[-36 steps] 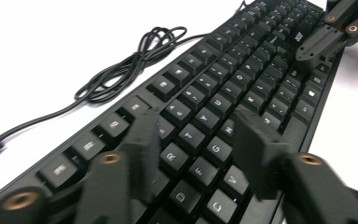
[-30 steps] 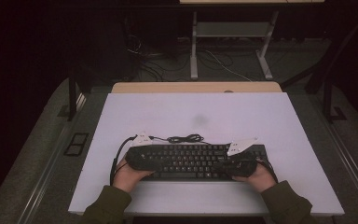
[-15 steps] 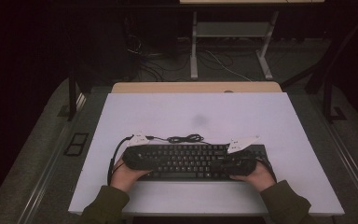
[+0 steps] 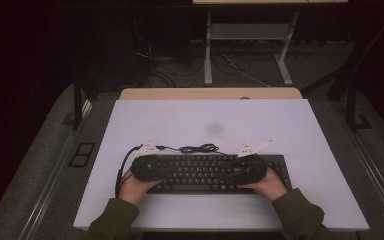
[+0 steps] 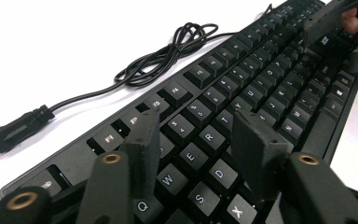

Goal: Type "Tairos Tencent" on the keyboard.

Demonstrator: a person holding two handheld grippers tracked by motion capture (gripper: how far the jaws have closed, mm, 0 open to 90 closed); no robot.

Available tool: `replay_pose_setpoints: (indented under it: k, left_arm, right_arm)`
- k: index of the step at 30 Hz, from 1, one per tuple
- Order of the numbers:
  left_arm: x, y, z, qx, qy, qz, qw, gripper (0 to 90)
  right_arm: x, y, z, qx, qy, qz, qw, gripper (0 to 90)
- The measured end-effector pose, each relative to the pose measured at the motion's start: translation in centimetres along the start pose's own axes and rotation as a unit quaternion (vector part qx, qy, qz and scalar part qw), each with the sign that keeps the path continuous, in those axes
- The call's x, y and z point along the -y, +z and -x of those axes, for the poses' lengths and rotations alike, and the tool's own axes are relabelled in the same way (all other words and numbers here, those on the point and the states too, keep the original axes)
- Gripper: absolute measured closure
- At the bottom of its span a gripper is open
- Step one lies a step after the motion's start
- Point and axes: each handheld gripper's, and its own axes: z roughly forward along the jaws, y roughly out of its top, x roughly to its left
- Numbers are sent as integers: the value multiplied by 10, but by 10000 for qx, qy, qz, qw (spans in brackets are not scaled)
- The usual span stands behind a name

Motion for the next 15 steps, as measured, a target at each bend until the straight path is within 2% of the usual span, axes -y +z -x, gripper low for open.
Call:
replay_pose_setpoints:
  k: [8, 15]
  left_arm:
    - [-1, -2, 1, -75, 24, 18, 10000, 682]
    - [-1, 1, 1, -25, 80, -79, 9999, 817]
  right_arm:
    - [-9, 10, 0, -16, -39, 63, 10000, 400]
    - [-18, 23, 0, -1, -74, 97, 9999, 361]
